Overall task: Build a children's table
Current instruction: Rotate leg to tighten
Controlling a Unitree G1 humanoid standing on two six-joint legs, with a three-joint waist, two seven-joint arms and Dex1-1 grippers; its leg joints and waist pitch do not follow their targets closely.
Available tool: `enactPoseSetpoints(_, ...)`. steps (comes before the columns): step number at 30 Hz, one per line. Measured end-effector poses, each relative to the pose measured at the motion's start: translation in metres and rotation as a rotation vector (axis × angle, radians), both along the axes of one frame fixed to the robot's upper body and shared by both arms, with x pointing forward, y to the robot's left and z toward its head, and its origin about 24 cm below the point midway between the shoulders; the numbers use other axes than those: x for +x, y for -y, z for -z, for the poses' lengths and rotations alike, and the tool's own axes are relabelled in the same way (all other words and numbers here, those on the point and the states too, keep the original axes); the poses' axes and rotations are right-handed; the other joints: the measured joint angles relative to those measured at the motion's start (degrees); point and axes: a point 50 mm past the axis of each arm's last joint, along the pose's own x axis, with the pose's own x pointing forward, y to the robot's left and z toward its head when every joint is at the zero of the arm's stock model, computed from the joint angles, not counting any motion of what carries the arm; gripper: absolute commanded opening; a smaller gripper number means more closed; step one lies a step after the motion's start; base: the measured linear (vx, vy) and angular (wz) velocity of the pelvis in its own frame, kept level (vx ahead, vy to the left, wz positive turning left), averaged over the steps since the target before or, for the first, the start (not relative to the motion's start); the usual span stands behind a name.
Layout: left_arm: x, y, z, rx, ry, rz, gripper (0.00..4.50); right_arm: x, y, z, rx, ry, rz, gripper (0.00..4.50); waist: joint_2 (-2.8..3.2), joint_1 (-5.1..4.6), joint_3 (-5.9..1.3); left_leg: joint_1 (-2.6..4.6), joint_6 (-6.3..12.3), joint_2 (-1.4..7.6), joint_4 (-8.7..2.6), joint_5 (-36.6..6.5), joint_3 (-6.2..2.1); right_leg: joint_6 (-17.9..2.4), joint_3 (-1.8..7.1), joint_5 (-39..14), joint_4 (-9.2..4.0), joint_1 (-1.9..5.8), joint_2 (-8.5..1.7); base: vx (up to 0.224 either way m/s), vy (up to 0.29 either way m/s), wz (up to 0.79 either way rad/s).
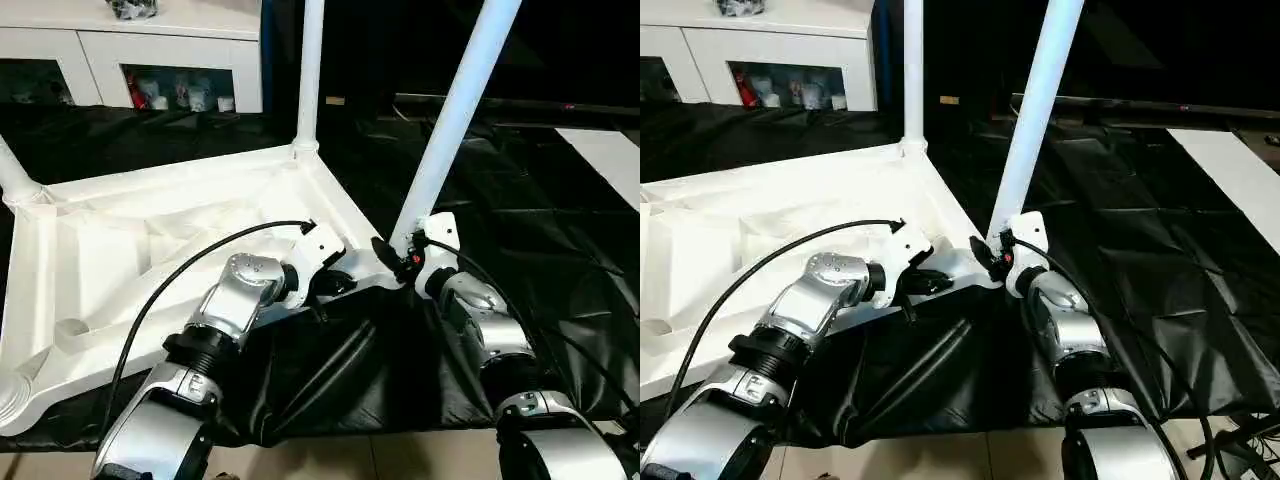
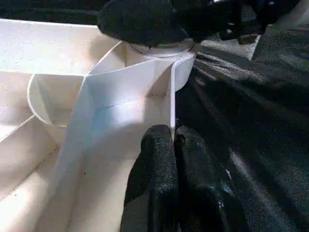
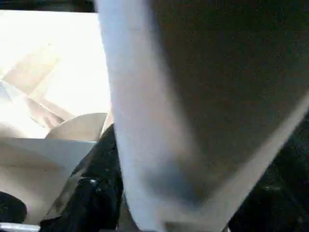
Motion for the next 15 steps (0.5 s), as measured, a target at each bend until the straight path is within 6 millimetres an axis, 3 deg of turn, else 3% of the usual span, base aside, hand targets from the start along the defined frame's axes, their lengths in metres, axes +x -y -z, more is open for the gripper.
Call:
enactPoseSetpoints(5,-0.002,0.003,-0.002,0.01,0.03,0.058,0.0,-0.008,0.013,-0.002,-0.033,0.022,-0.097,3.18,-0.05,0.33,0.04,-0.15,0.02,0.01,-0.05,-0.01,-0.01,0.1,-0.03,-0.06,-0.05,-0.05,0.0,0.0,0.0,0.0)
enactPoseSetpoints(8,-0.005,0.003,-0.002,0.004,0.051,0.134,0.0,-0.022,0.036,-0.004,-0.083,0.03,-0.224,3.18,-0.08,1.53,0.07,-0.32,0.34,0.03,-0.11,0.01,0.01,0.2,-0.07,-0.13,-0.22,-0.1,0.01,0.0,0.0,0.0)
enactPoseSetpoints(15,-0.013,0.0,-0.003,0.005,0.054,0.271,0.0,-0.057,0.084,-0.017,-0.163,0.004,-0.444,3.18,0.1,2.37,0.13,-0.56,0.57,0.04,0.03,0.04,0.06,0.18,0.02,-0.19,-0.26,-0.11,-0.03,0.0,0.0,0.0)
